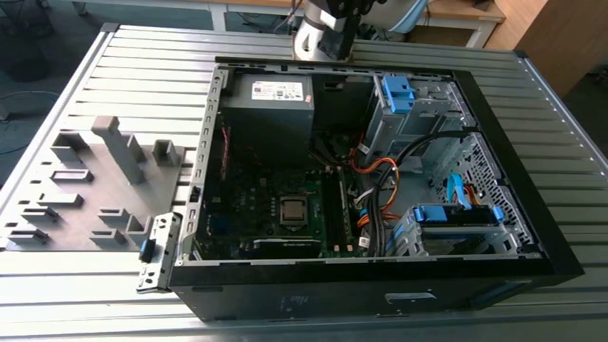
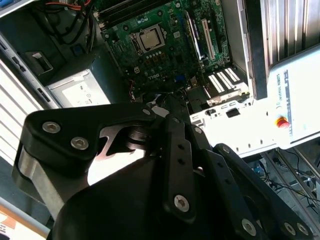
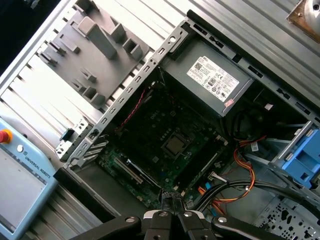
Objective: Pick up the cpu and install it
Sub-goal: 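Install the first cpu locking lever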
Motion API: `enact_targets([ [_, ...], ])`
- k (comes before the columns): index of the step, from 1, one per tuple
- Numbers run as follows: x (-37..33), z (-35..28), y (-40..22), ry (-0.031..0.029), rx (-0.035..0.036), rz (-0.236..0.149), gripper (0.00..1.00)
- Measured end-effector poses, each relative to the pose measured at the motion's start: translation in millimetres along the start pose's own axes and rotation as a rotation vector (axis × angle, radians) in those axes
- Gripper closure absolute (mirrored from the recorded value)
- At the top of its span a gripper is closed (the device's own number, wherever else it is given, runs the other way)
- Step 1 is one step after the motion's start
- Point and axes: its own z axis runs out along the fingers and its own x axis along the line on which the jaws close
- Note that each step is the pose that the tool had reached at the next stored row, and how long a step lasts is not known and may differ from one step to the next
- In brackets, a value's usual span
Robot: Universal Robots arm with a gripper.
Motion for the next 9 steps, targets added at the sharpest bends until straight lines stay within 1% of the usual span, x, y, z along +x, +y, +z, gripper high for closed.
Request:
enact_targets([
  [6, -0.6, 7.0, -0.3, 0.0001, 0.0001, 0.0, 0.89],
  [9, -0.8, 9.0, -0.4, 0.0002, 0.0001, 0.0, 0.89],
])
